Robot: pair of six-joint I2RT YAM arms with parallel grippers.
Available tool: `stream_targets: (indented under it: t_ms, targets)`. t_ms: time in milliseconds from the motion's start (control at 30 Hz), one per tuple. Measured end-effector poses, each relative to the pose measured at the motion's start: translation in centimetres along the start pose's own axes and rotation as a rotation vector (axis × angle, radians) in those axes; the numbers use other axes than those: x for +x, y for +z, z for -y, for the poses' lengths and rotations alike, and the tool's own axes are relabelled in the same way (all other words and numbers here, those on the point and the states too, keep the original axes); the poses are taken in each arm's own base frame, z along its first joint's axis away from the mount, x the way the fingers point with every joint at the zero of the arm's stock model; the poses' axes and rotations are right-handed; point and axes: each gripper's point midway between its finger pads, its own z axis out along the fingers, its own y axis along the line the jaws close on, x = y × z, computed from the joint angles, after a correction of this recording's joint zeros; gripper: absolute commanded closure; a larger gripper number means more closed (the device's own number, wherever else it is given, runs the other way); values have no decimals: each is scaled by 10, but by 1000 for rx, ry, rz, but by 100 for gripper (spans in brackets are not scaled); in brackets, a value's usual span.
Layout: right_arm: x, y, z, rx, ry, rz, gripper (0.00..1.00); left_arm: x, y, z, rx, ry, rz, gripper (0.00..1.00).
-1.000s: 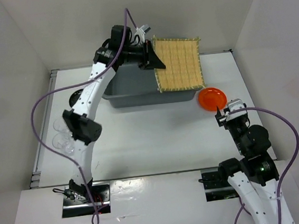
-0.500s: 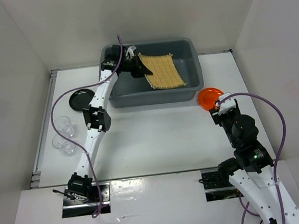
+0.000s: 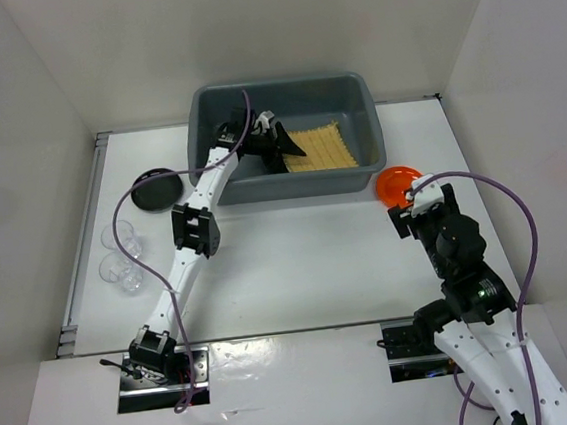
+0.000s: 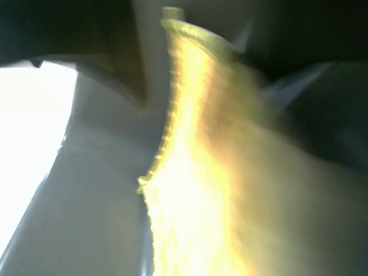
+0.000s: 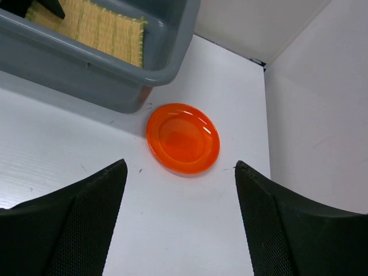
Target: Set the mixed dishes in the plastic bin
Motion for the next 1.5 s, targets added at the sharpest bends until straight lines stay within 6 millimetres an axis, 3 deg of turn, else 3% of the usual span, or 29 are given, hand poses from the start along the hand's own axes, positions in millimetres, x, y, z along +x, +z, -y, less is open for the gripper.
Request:
stream_targets:
  t_ms: [33, 233, 367, 500, 633, 733, 900, 967, 1033, 1167, 1333, 1500]
  targets:
    - [0, 0, 0, -2, -2, -2, 16, 1, 1, -2, 1, 3, -6, 0]
    - [2, 2, -2, -6, 0, -8, 1, 6, 3, -4, -20, -29, -12, 0]
    - [5, 2, 5, 39, 9, -28, 1, 1, -13, -18, -169, -58, 46, 0]
    - [10, 6, 4, 39, 8, -69, 1, -11, -62, -8, -360, -24, 167, 0]
    - [-1, 22, 8, 31, -6, -134, 1, -21, -136, 31, -543, 99, 327, 0]
    - [-8, 48, 26, 64, 4, -208, 1, -10, -177, 59, -663, 172, 403, 0]
    - [24, 104, 75, 109, 105, -406, 1, 35, -194, 87, -839, 277, 435, 0]
    - [49, 127, 77, 68, 142, -485, 1, 57, -196, 92, -891, 301, 424, 0]
    - [74, 142, 62, -10, 165, -553, 1, 84, -199, 95, -925, 321, 395, 0]
    - [119, 146, 36, -144, 220, -679, 1, 138, -223, 79, -935, 297, 388, 0]
    - [152, 140, 56, -136, 276, -742, 1, 217, -274, 40, -885, 207, 441, 0]
    - [164, 139, 60, -151, 276, -742, 1, 250, -305, 29, -815, 165, 518, 0]
